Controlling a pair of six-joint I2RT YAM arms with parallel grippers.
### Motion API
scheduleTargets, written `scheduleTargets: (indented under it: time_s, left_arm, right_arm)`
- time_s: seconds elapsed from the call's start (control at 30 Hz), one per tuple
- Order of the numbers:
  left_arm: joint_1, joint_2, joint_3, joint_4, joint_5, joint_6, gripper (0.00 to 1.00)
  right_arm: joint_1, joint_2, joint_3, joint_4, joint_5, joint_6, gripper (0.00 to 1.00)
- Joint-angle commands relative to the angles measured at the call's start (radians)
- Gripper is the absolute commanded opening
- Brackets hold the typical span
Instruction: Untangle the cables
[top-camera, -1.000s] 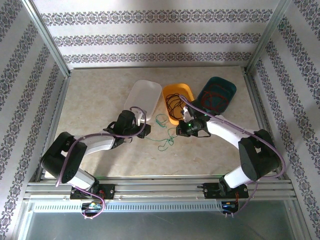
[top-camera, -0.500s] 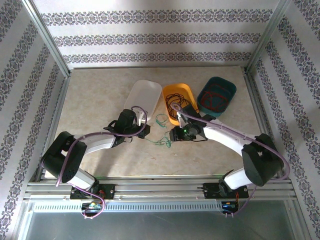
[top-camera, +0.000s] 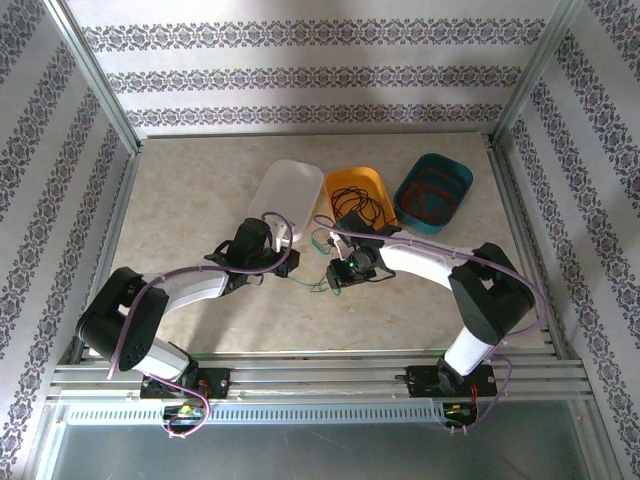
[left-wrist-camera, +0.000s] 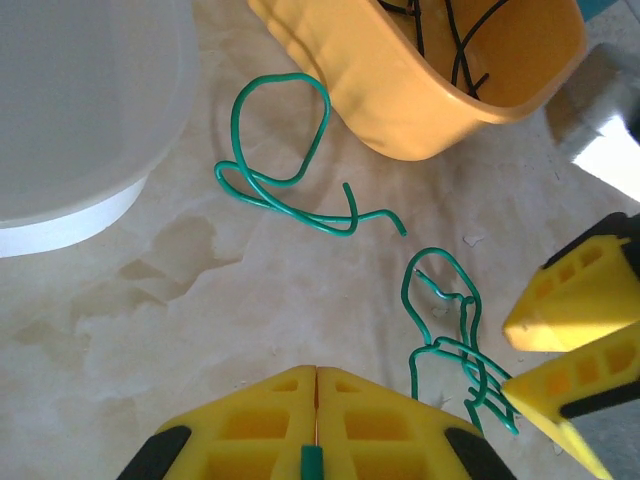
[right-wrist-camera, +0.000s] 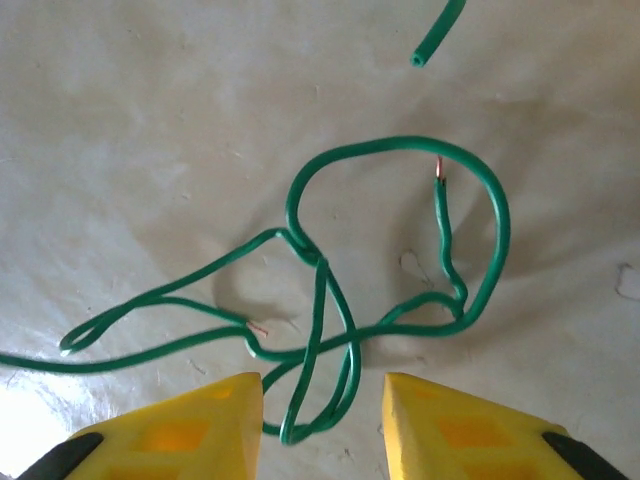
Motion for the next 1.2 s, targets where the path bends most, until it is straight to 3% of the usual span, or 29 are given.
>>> scheduleTargets:
  time_s: [0.0, 0.1, 0.23, 0.3, 0.37, 0.47, 0.67, 0.93, 1.03, 1.17]
  left_arm:
    - [-0.012, -0.023, -0.006, -0.025, -0.007, 0.02, 0.0]
    - [-0.012, -0.025, -0.006, -0.025, -0.012, 0.021, 0.0]
    - [-0.014, -0.049, -0.013, -0.032, -0.052, 0.014, 0.0]
    - [-0.019, -0.075, -0.014, -0.063, -0.163, 0.0, 0.0]
    - [-0.031, -0.117, -0.015, -0.129, -0.415, -0.024, 0.0]
    - [-0.032, -0.185, -0.036, -0.182, -0.674, -0.036, 0.0]
    - [-0.032, -0.32, -0.053, -0.255, -0.858, -0.039, 0.0]
    - [-0.026, -0.517, -0.045, -0.247, -0.875, 0.011, 0.0]
    - [-0.001, -0.584, -0.023, -0.233, -0.801, 0.003, 0.0]
    - [0.067, -0.606, 0.034, -0.211, -0.618, -0.05, 0.0]
  right_arm:
    - [0.007, 0.033, 0.037, -0.016, -0.037, -0.036, 0.36]
    - [0.006, 0.06, 0.051, -0.024, -0.062, -0.044, 0.31]
    - [-0.003, 0.068, 0.052, -0.034, -0.04, -0.039, 0.11]
    - [-0.021, 0.045, 0.027, -0.024, 0.002, -0.004, 0.04]
    - [-0.054, 0.016, -0.009, -0.014, 0.023, 0.035, 0.0]
    - [-0.121, -0.018, -0.064, -0.016, 0.021, 0.088, 0.0]
    - [-0.254, -0.087, -0.175, 0.001, -0.034, 0.188, 0.0]
    - [-0.409, -0.159, -0.287, 0.008, -0.03, 0.272, 0.0]
    - [-0.442, -0.183, -0.31, 0.019, -0.043, 0.291, 0.0]
    - [-0.432, -0.197, -0.31, 0.043, -0.077, 0.281, 0.0]
